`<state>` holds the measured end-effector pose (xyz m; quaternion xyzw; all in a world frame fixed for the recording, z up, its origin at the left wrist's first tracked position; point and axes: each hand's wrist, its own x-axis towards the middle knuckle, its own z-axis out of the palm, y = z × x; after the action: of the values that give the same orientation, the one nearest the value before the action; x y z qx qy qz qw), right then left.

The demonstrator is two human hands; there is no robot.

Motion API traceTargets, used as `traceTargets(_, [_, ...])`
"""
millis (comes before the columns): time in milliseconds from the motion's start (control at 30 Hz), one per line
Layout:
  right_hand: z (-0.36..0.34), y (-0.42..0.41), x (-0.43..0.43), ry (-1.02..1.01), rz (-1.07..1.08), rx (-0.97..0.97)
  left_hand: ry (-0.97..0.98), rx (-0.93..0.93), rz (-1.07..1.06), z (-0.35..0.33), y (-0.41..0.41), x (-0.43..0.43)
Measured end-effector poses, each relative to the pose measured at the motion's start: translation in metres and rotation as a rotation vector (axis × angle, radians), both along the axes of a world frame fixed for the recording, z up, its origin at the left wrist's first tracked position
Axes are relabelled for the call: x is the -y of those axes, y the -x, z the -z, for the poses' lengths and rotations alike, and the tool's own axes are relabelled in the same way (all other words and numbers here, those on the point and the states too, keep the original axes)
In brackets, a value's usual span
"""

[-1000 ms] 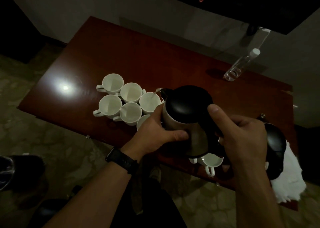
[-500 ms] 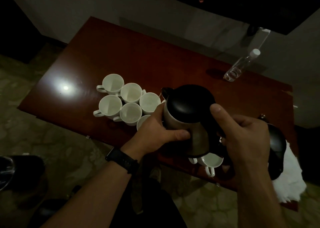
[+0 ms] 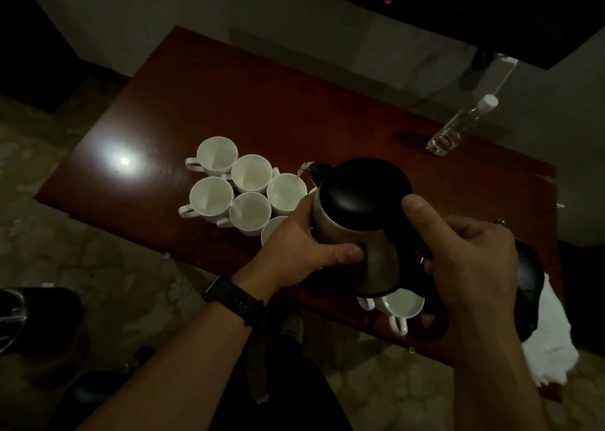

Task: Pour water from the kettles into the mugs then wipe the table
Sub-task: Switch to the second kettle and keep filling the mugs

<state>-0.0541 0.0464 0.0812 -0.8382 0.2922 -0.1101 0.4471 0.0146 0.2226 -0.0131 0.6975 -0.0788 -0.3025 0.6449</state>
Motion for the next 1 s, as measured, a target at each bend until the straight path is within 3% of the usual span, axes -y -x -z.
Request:
traceTargets(767, [0.002, 0.003, -0.002, -0.044, 0.014, 0.018, -0.010, 0.018, 0.031, -0.003, -0.002, -0.003])
traceTargets(1000, [0.011, 0.015, -0.007, -0.141, 0.050, 0.125, -0.028, 0.103, 0.042, -0.007, -0.002, -0.005])
